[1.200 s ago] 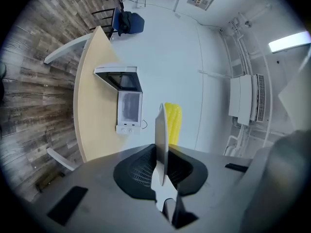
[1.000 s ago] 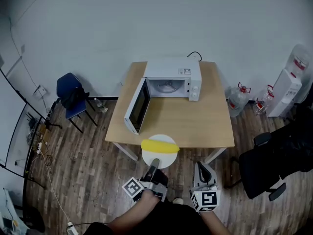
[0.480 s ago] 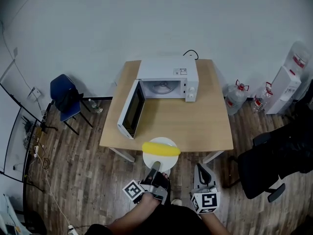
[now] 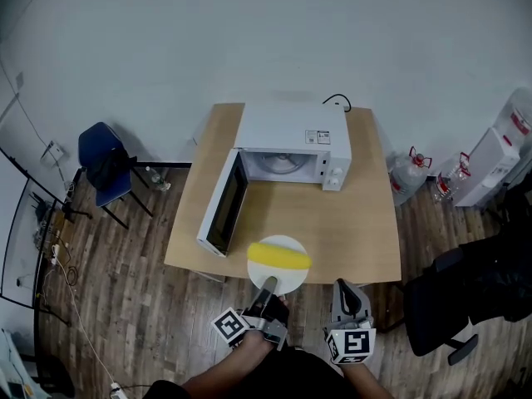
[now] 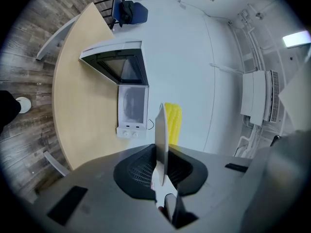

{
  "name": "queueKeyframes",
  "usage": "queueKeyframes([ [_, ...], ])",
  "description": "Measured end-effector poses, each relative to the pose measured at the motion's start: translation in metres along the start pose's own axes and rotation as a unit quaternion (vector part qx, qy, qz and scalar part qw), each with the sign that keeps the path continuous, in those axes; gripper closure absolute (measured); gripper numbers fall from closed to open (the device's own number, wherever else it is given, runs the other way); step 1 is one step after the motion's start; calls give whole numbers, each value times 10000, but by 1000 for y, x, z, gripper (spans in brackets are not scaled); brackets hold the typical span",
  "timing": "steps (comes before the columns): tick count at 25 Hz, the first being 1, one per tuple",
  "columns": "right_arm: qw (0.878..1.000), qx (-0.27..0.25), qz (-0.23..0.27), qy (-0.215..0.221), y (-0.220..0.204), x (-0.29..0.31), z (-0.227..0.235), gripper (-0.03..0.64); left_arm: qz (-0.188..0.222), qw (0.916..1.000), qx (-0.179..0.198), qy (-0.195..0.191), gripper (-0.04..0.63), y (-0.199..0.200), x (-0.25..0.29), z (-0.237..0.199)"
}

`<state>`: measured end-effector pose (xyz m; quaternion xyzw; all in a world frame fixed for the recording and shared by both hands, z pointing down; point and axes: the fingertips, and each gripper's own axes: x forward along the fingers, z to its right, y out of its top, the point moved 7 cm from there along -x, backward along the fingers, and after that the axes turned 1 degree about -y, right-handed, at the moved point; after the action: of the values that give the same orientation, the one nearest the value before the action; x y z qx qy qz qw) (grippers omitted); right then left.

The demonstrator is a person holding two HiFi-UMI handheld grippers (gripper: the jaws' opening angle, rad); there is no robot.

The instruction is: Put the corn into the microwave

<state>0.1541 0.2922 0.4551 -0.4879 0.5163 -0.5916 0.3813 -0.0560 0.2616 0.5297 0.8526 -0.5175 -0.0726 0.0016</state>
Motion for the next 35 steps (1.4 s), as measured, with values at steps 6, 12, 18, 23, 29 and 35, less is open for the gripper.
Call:
queueKeyframes([
  [6,9998,9,-174,-11,16,60,7,557,-145,9998,-71,130,568,30,50,-8],
  [12,9995,-180,-259,-52,31,113,7,557,-264,9991,-249,234,568,68,98,-19],
  [18,9988,45,-441,-226,27,165,12,557,-475,9986,-167,181,568,102,141,-33],
  [23,9980,27,-488,-393,33,194,11,557,-684,9975,-140,49,566,120,173,-45],
  [29,9984,16,-466,-326,38,225,14,557,-722,9969,-252,205,566,132,197,-70],
  [35,9988,114,-448,-175,41,259,23,557,-529,9982,-197,211,566,148,223,-88],
])
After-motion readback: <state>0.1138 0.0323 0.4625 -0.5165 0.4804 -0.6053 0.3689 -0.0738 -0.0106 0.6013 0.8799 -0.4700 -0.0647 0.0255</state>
